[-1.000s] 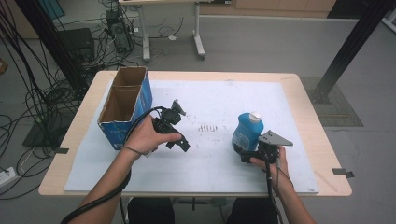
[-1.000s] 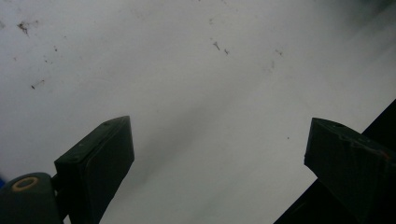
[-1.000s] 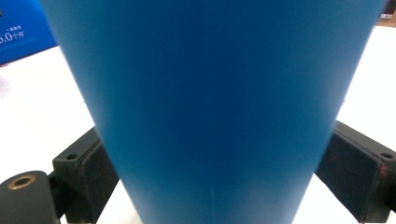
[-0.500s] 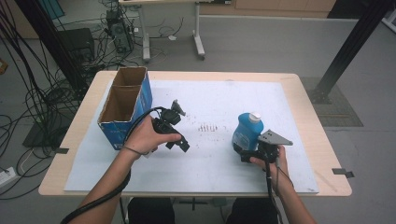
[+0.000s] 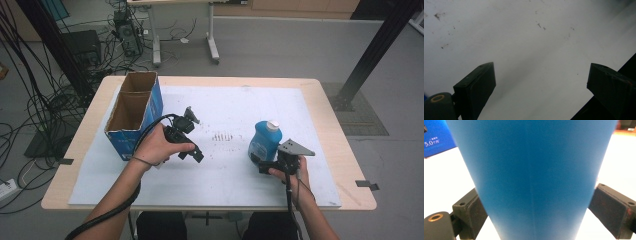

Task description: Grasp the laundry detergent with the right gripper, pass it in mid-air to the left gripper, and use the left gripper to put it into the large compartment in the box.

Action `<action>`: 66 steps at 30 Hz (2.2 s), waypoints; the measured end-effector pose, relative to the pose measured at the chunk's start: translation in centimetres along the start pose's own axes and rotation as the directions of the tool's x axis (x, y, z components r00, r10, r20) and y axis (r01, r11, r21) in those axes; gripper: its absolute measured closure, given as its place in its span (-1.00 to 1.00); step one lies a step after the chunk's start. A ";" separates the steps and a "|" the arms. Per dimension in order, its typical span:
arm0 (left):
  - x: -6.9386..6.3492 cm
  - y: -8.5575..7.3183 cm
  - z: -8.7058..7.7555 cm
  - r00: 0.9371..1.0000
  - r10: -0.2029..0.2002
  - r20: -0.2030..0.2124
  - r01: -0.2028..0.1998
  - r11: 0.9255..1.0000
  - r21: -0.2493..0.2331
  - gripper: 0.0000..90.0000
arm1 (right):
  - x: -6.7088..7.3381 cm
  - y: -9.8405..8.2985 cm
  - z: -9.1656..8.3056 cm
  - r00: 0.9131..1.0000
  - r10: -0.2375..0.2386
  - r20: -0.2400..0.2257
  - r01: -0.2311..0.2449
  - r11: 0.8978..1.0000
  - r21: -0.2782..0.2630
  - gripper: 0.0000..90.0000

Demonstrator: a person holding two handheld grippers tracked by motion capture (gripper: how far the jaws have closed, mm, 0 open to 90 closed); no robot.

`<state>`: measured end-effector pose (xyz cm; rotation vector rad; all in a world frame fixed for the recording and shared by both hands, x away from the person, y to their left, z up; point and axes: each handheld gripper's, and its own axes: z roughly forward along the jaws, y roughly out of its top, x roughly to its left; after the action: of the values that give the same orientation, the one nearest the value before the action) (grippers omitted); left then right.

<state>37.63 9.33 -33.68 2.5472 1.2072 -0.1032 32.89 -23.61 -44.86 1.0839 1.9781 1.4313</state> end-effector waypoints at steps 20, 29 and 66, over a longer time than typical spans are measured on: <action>-0.1 0.1 0.1 1.000 -0.001 -0.001 0.001 1.000 0.002 -0.81 | 0.0 0.0 0.0 1.000 0.007 -0.002 -0.007 1.000 -0.001 -0.82; -0.2 0.2 0.1 1.000 0.003 -0.003 -0.003 1.000 0.003 -0.80 | 0.0 0.0 0.0 1.000 0.007 0.001 -0.007 1.000 -0.002 -0.82; -0.1 0.0 -0.1 1.000 0.003 -0.009 -0.003 1.000 0.001 -0.80 | 0.1 0.0 0.0 1.000 0.004 0.005 -0.004 1.000 -0.008 -0.82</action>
<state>37.61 9.28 -33.54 2.5526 1.2070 -0.0921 32.85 -23.46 -44.85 1.0877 1.9665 1.4358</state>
